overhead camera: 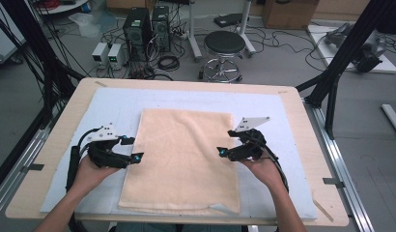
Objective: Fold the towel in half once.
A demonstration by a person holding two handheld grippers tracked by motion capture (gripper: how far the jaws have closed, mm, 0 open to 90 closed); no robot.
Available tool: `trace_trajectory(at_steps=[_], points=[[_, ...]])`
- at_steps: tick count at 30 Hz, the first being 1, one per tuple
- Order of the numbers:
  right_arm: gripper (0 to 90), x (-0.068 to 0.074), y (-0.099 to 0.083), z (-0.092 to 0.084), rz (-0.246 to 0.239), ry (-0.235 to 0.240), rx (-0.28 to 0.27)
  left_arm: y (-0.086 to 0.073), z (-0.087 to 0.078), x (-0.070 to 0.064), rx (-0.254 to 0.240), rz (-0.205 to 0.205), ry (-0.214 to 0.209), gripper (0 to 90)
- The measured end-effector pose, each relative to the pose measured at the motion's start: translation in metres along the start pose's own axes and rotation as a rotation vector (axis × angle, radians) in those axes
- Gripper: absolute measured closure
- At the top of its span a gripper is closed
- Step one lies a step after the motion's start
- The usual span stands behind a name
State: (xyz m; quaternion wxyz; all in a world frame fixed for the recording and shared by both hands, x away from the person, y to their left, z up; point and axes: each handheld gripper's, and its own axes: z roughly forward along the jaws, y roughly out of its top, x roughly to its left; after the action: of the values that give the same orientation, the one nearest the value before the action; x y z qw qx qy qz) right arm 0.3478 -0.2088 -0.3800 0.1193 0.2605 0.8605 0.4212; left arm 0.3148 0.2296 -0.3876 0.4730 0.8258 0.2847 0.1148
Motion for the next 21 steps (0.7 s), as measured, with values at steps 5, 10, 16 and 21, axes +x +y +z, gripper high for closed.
trace_trajectory(at_steps=[5, 10, 16, 21], points=[[22.7, -0.003, 0.006, 0.006, -0.008, 0.009, 0.024, 0.003, 0.004, 0.005, 0.018, -0.002, 0.003, 30.3], [22.6, -0.009, 0.013, 0.008, -0.011, 0.01, 0.023, 0.013, 0.007, 0.01, 0.019, -0.002, 0.005, 30.1], [22.7, -0.013, 0.012, 0.013, -0.008, 0.004, 0.029, 0.014, 0.012, 0.016, 0.022, -0.011, 0.015, 30.7], [22.7, -0.024, 0.017, 0.017, -0.005, -0.002, 0.038, 0.027, 0.013, 0.023, 0.018, -0.01, 0.029, 30.5]])
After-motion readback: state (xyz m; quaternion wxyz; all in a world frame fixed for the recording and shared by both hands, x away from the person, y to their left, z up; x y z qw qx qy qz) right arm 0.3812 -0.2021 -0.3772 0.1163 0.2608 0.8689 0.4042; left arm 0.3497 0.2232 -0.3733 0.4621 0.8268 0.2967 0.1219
